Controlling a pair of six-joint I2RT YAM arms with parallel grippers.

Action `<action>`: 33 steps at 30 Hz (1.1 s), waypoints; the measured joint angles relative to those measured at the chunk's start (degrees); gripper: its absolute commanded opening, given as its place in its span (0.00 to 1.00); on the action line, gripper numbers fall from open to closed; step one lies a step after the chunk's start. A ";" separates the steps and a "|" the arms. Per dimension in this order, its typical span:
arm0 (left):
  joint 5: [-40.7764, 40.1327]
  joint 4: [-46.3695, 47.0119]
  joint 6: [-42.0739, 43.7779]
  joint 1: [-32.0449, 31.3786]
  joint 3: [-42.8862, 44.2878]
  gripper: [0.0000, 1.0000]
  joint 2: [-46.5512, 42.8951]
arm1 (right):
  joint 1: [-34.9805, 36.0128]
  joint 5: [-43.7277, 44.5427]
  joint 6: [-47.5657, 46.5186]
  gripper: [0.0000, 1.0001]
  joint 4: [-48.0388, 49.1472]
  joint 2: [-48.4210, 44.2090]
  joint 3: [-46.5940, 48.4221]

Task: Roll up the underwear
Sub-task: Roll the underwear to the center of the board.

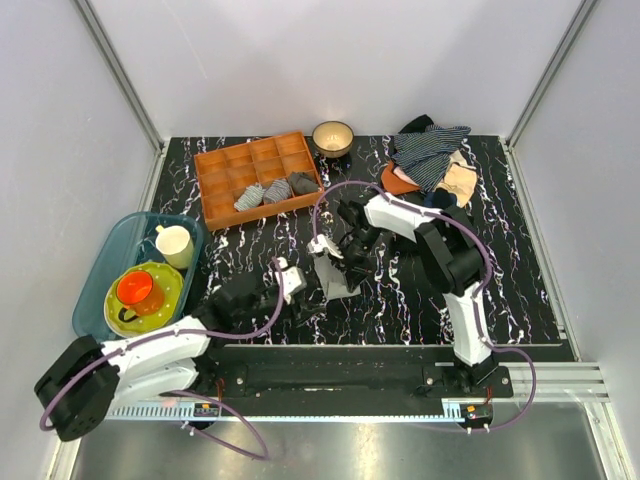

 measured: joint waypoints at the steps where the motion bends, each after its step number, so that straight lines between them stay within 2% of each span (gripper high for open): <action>1: -0.98 -0.90 1.68 -1.03 0.48 0.69 0.70 | -0.09 -0.02 0.13 0.18 -1.77 1.79 1.31; 8: -7.26 -9.03 12.13 -6.93 8.96 0.70 12.57 | -0.09 -0.87 0.85 0.18 -9.49 6.73 6.21; 18: -12.41 -17.44 23.96 -10.36 21.05 0.69 26.97 | -0.42 -0.94 2.05 0.19 -12.46 9.88 9.99; 22: -13.29 -19.19 26.18 -11.56 23.28 0.65 31.17 | -0.55 -0.94 2.27 0.19 -12.66 10.27 10.69; 25: -14.34 -20.59 27.32 -12.59 24.87 0.53 34.40 | -0.74 -1.01 2.32 0.19 -12.81 10.54 10.88; 26: -15.08 -21.07 27.65 -12.92 25.46 0.42 35.65 | -0.79 -1.03 2.32 0.19 -12.83 10.58 10.95; 29: -17.73 -21.90 28.26 -13.49 27.80 0.26 38.82 | -0.85 -1.05 2.32 0.21 -12.85 10.58 10.99; 31: -19.32 -22.62 28.24 -13.57 29.16 0.06 40.15 | -0.94 -1.16 2.32 0.23 -12.85 10.60 10.97; 32: -20.11 -23.17 28.59 -13.57 29.92 0.00 40.81 | -1.03 -1.22 2.32 0.26 -12.83 10.60 10.97; 33: -20.48 -23.67 28.46 -13.57 30.58 0.00 41.13 | -1.09 -1.22 2.32 0.27 -12.85 10.60 10.97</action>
